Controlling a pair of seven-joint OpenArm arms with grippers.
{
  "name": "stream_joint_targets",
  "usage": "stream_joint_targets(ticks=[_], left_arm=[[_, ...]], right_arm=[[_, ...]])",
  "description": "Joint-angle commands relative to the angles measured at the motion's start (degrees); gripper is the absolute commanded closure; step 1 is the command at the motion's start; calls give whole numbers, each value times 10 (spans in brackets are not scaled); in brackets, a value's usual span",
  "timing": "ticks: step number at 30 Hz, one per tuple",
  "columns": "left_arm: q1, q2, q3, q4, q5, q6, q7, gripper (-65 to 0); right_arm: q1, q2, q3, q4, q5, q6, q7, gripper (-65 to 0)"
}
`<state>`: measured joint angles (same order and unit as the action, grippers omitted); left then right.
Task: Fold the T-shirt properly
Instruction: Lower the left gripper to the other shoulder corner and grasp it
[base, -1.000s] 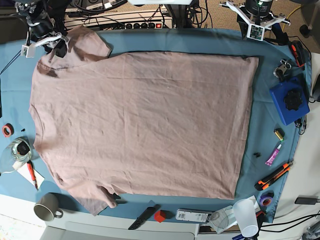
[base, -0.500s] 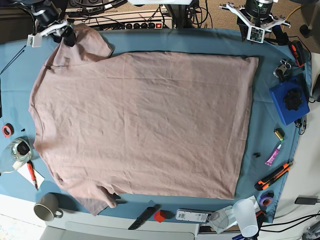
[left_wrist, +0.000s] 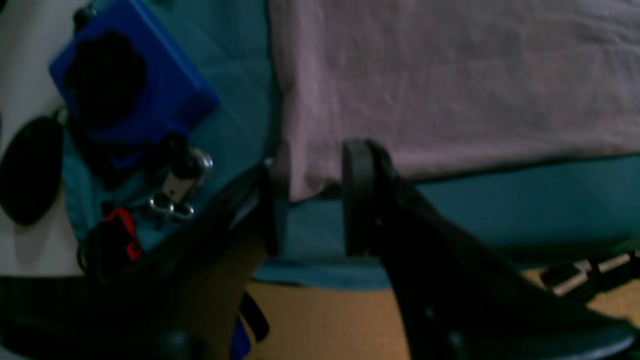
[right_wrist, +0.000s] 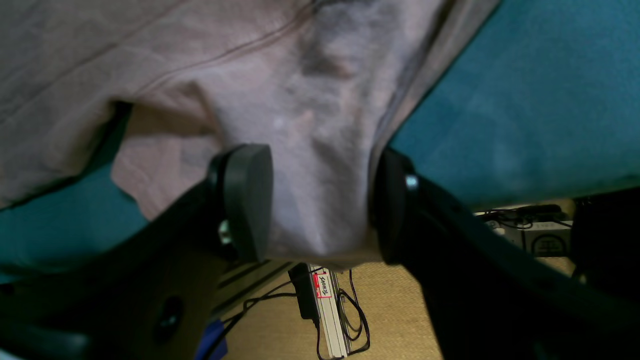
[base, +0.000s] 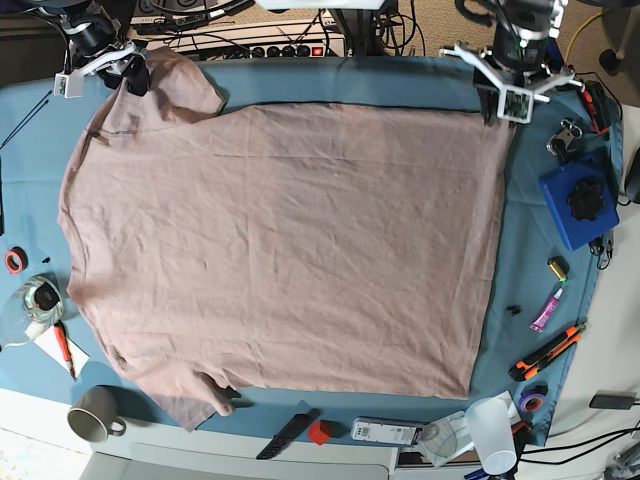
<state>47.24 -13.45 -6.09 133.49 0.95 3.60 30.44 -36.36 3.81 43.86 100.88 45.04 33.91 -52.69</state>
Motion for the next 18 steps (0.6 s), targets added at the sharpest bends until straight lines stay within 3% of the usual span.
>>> stream_joint_targets(ticks=[1, 12, 18], left_arm=[[-2, -2, -1, 5, 3, 3, -8, -186], [-82, 5, -6, -101, -68, 5, 13, -186], [-104, 16, -90, -117, -115, -14, 11, -190]], right_arm=[[-10, 2, 1, -5, -37, -18, -50, -319], [-10, 4, 1, -5, -35, -18, -78, -319], [-11, 9, 1, -5, -35, -18, -85, -319]])
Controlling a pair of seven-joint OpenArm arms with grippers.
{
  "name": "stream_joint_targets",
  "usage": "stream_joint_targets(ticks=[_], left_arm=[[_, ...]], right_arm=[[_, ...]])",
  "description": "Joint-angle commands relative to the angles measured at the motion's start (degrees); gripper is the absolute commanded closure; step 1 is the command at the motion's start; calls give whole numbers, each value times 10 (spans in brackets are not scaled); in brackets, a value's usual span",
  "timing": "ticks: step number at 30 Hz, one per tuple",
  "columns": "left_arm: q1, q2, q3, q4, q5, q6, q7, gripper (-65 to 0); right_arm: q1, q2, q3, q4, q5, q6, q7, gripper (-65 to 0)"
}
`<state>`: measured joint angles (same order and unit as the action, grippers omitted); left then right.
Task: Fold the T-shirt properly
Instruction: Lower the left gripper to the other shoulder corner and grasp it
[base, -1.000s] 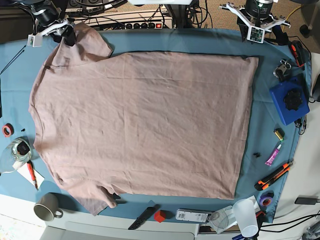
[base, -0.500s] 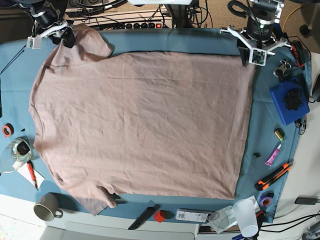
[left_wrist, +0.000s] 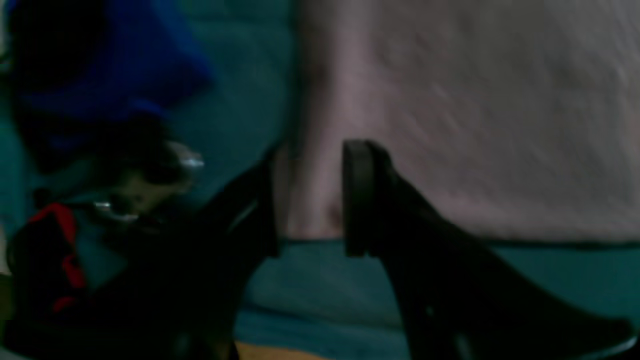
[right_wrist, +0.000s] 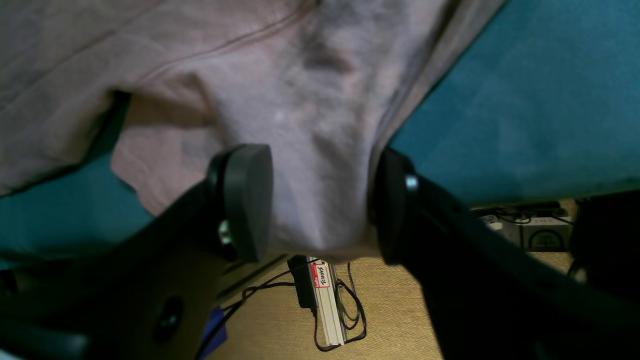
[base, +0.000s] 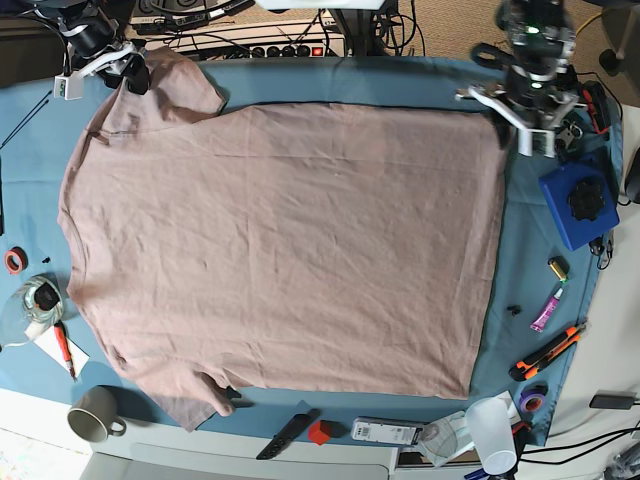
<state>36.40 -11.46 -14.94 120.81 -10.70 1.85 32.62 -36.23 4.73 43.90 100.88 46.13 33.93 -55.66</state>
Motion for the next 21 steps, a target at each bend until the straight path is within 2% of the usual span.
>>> stream_joint_targets(ticks=[1, 4, 10, 16, 21], left_arm=[[4, -4, -21, 9, -17, -6, -11, -190], [4, -4, -67, 8, -82, -36, -9, -190], [-5, 1, -96, -35, -186, -152, -9, -201], [-52, 21, -101, -115, -192, -155, -1, -207], [-62, 24, -101, -135, -220, -184, 43, -207]], right_arm=[[-12, 0, 0, -5, -46, -18, -55, -319], [-12, 0, 0, -5, -46, -18, -54, -319], [-12, 0, 0, -5, -45, -18, -54, -319], [-12, 0, 0, -5, -46, -18, -55, -319], [-12, 0, 0, -5, -38, -18, -54, -319]])
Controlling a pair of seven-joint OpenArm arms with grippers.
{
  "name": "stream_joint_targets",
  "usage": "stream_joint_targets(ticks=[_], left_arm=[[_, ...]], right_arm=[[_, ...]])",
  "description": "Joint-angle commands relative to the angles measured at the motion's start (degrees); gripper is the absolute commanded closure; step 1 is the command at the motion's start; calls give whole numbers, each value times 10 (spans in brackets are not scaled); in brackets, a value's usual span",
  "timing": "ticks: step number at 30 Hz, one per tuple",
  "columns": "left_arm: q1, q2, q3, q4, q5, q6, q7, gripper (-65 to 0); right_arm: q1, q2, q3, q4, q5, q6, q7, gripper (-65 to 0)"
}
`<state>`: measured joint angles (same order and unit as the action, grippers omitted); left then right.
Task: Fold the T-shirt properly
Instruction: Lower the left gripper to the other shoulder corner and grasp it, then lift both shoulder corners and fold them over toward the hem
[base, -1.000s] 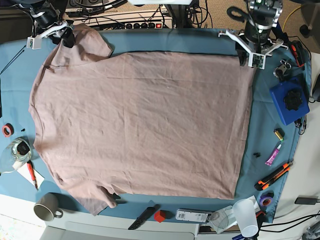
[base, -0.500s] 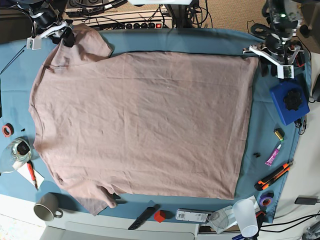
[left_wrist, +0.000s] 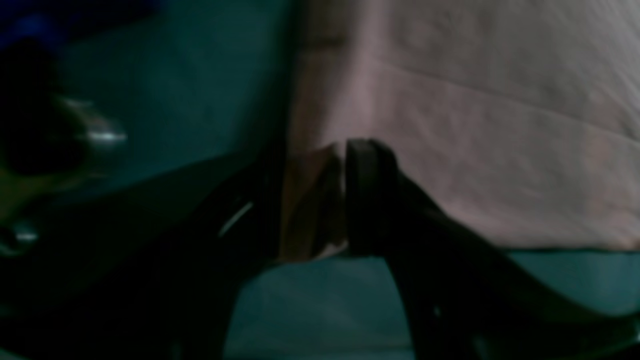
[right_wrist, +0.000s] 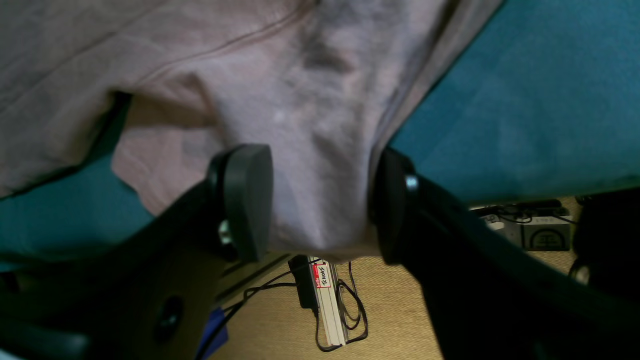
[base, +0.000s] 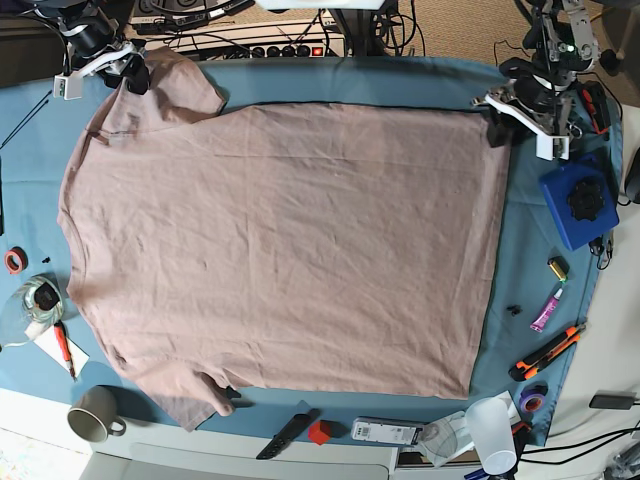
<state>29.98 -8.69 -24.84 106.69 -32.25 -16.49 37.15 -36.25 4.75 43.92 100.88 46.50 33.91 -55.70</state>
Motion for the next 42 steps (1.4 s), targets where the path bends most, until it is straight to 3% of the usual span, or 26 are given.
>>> stream_joint_targets(ticks=[1, 6, 9, 12, 16, 23, 26, 32, 37, 42], left_arm=[[2, -1, -2, 4, -10, -2, 7, -207], [5, 9, -1, 1, -49, -14, 39, -207], [5, 9, -1, 1, -49, -29, 39, -203], [5, 9, -1, 1, -49, -29, 36, -133], [5, 9, -1, 1, -49, -29, 22, 0], [5, 9, -1, 6, -49, -31, 32, 0], [7, 9, -1, 29, -49, -31, 59, 0], [40, 9, -1, 105, -49, -31, 59, 0], [76, 9, -1, 149, -44, -31, 59, 0], [104, 9, -2, 160, -19, -24, 59, 0]], right_arm=[[-12, 0, 0, -5, -38, -18, -54, -319], [-12, 0, 0, -5, -21, -17, -46, -314], [-12, 0, 0, -5, -22, -17, -42, -201], [-10, 0, 0, -5, -22, -17, -33, -85], [-7, 0, 0, -5, -26, -18, -25, 0], [-7, 0, 1, -3, -15, -17, -24, 0], [-7, -2, 11, 4, 9, 8, -25, 0], [-7, -4, 83, 48, 56, 40, -28, 0], [-12, -2, 142, 56, 103, 41, -68, 0], [-41, -2, 188, 56, 163, 61, -93, 0]])
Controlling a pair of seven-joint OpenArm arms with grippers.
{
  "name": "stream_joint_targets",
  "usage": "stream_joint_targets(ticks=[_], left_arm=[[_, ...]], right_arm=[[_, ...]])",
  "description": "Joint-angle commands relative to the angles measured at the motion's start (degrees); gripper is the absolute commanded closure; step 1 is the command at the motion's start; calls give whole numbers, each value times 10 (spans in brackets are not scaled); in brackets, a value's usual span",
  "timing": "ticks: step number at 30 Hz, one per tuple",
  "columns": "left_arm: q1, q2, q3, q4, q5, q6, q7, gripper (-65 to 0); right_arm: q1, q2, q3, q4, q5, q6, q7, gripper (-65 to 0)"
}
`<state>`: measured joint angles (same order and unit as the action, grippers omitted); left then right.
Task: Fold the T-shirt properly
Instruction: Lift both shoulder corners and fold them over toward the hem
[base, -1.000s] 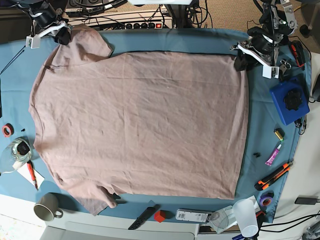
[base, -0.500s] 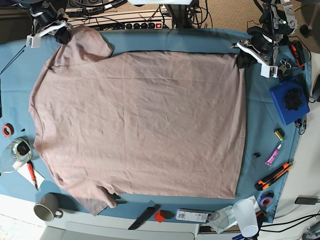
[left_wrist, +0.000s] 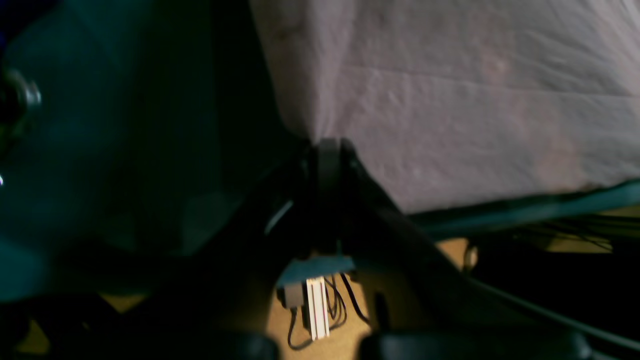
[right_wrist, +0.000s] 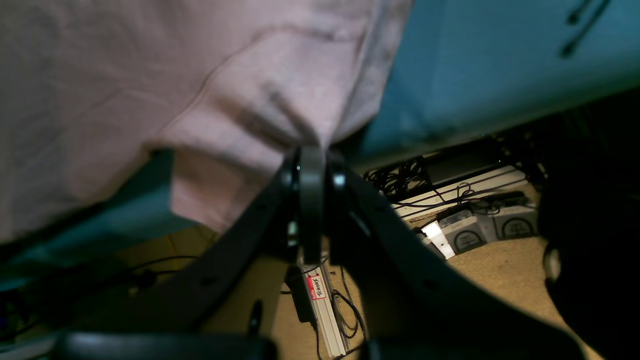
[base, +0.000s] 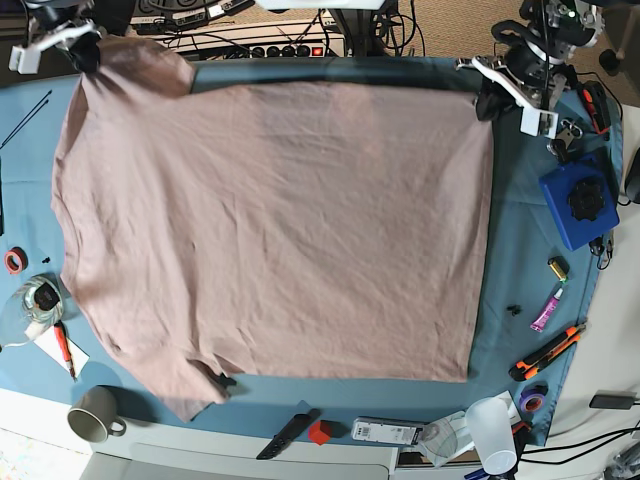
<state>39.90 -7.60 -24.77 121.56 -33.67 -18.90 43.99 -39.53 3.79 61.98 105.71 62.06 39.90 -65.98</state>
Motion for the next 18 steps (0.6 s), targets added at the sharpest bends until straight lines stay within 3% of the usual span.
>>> stream_joint_targets(ticks=[1, 8, 14, 18], left_arm=[[8, -2, -3, 12, -4, -1, -8, 0], [53, -2, -3, 31, -4, 0, 7, 0], [72, -2, -3, 68, -4, 2, 15, 0], [72, -2, -3, 71, 7, 30, 15, 0]], right_arm=[[-15, 8, 16, 7, 22, 1, 3, 0], [-40, 9, 64, 7, 94, 1, -42, 0], [-33, 21, 67, 7, 100, 1, -42, 0], [-22, 29, 67, 7, 94, 1, -43, 0]])
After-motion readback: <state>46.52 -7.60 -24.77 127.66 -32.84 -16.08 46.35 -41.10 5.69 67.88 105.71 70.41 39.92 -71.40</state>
